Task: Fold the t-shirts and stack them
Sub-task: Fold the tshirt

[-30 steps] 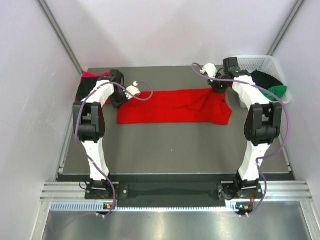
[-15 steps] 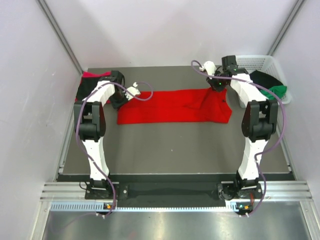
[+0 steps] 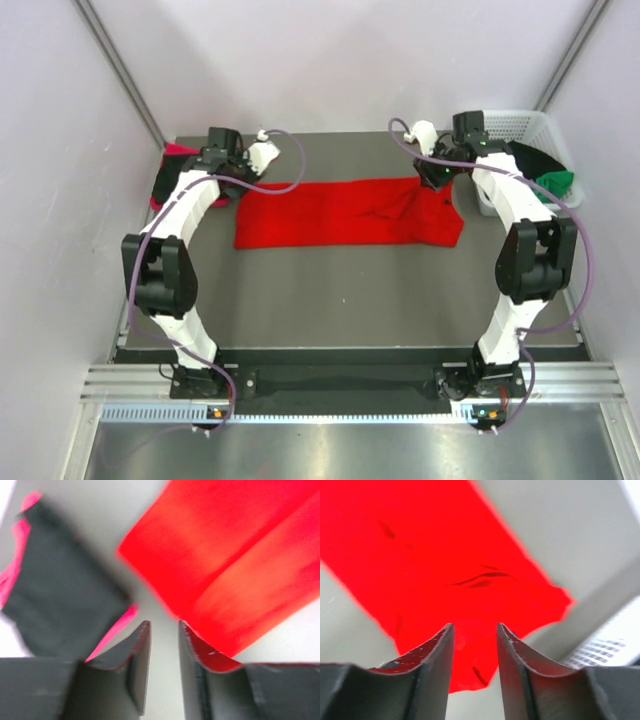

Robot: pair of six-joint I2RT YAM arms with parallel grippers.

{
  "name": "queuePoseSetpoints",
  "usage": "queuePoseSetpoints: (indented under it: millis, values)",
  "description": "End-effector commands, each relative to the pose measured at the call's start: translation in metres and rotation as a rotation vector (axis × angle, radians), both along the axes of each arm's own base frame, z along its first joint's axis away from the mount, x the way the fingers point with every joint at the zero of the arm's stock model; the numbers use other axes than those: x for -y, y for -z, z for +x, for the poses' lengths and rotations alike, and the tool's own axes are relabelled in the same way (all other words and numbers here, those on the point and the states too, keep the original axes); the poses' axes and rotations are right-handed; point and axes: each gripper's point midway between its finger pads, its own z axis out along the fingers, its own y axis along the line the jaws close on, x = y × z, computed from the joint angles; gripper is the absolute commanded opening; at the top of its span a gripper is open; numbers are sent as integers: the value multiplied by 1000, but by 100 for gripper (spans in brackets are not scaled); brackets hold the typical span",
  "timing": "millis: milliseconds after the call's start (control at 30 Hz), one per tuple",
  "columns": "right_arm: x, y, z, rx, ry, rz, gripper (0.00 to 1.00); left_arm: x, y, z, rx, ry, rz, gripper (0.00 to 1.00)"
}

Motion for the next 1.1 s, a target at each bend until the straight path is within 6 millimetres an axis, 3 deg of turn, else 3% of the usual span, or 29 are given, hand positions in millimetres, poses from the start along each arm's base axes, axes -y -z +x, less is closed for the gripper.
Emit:
queuePoseSetpoints:
  millis: [0,100,167,533,833,1067]
  values:
    - [-17,56,-44,-236,-147,25,37,37,47,-16,-150,42,-105,32]
    - [-18,86,-53,-325,-168,1,34,44,75,-32,-241,23,-153,21]
    - [-16,94,-54,-345,-168,-6,33,42,91,-39,-279,6,-149,18]
    - [-29,119,-36,-374,-178,-19,33,27,134,-50,-411,-36,-66,15]
    - [-50,130,-28,-378,-209,-22,34,21,148,-51,-432,-59,-33,14]
    - [-64,115,-1,-310,-198,-1,34,18,147,-50,-424,-60,-18,14]
